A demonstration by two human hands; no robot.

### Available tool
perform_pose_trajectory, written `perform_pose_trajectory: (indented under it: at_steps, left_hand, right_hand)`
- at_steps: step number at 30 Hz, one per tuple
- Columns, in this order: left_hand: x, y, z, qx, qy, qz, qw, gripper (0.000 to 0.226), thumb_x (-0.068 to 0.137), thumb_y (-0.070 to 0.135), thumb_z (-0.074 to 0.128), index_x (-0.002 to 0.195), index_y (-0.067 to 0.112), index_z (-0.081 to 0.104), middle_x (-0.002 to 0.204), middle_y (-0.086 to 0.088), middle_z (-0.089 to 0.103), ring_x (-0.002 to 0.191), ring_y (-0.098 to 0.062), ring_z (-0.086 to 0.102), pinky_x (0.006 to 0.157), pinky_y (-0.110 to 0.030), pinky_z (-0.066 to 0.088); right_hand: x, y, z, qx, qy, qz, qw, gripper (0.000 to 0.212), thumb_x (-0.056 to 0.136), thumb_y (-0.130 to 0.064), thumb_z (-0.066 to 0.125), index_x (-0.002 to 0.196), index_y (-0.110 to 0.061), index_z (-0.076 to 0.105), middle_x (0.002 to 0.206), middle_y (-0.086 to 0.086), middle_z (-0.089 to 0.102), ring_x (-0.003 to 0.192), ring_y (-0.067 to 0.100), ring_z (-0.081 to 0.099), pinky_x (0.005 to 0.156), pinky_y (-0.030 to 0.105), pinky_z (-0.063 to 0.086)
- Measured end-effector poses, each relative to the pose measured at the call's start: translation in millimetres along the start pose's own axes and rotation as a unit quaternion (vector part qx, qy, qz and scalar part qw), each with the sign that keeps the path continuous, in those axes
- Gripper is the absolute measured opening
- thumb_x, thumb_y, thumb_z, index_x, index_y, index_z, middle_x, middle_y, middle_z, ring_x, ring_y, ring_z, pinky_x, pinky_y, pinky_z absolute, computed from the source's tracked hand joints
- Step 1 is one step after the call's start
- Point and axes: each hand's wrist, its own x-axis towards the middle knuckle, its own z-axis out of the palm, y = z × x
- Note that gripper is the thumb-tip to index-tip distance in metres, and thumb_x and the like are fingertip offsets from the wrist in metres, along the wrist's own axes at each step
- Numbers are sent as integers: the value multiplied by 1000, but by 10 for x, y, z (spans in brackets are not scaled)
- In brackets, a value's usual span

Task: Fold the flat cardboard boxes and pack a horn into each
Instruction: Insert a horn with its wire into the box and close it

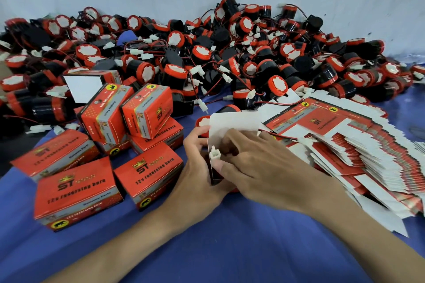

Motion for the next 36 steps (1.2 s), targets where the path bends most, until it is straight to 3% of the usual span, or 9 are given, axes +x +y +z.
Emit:
perform_pose_trajectory:
  at_steps: [4, 7, 11, 16, 21, 27, 30, 33, 36]
  left_hand:
    - [0, 12, 1, 19, -8, 12, 1000, 88, 70, 20, 71, 121, 57, 9, 115, 25, 46, 109, -2, 56, 85, -14, 45]
    - [-5, 10, -2, 13, -8, 5, 1000, 88, 70, 23, 73, 123, 53, 10, 117, 25, 47, 112, -2, 55, 91, -19, 47]
    - [8, 5, -2, 12, -7, 3, 1000, 90, 67, 26, 78, 126, 48, 13, 119, 7, 47, 110, -9, 57, 93, -27, 49]
    - [16, 6, 12, 18, -11, 9, 1000, 88, 68, 24, 74, 123, 51, 11, 118, 15, 46, 109, -1, 56, 88, -18, 48]
    - [9, 9, 8, 12, -12, 10, 1000, 87, 70, 27, 74, 118, 60, 9, 122, 13, 46, 115, -4, 55, 93, -20, 46]
    - [-3, -1, 8, 8, -38, 8, 999, 91, 73, 14, 75, 124, 48, 7, 123, 12, 41, 106, 2, 57, 87, -14, 46]
    - [-1, -5, 10, -2, -49, 19, 999, 91, 75, 9, 74, 124, 48, 8, 119, 25, 41, 110, 1, 56, 87, -14, 47]
    - [-2, 9, 12, 1, -46, 11, 999, 90, 74, 15, 73, 123, 52, 8, 120, 22, 41, 113, -3, 55, 91, -22, 49]
    - [-5, 9, 12, 13, -45, 9, 999, 89, 73, 18, 73, 122, 51, 7, 116, 29, 40, 110, 3, 54, 89, -13, 46]
  right_hand:
    - [24, -78, 60, -4, 49, 24, 998, 77, 89, -60, -2, 93, -30, 69, 115, -10, 51, 109, 12, 47, 95, 33, 30]
    - [31, -104, 85, 10, 91, 36, 995, 64, 93, -54, 12, 94, -29, 70, 108, -9, 59, 100, 13, 54, 88, 29, 31]
    - [30, -12, 74, 91, 128, 32, 987, 42, 91, -54, 36, 101, -21, 61, 96, -11, 65, 88, 17, 57, 79, 26, 34]
    - [-2, 30, 103, 37, 131, -20, 990, 39, 90, -43, 40, 89, -21, 73, 93, -3, 68, 82, 21, 63, 78, 32, 42]
    - [-86, 150, 35, 74, 62, -39, 995, 29, 93, -39, 48, 105, -31, 73, 114, -10, 64, 104, 11, 58, 83, 21, 24]
    - [-25, 15, 145, 28, 142, 13, 989, 38, 87, -43, 42, 94, -26, 76, 94, -4, 69, 88, 23, 65, 73, 37, 48]
    - [12, -4, 114, 30, 140, 25, 989, 45, 82, -51, 39, 95, -23, 72, 95, -5, 68, 90, 22, 63, 75, 40, 47]
    - [30, 19, 134, -33, 143, -5, 989, 35, 85, -43, 41, 85, -24, 70, 93, -2, 66, 84, 24, 63, 72, 35, 47]
    - [-1, 74, 118, -47, 116, -34, 992, 38, 90, -43, 37, 86, -29, 72, 98, -2, 61, 89, 22, 59, 75, 37, 44]
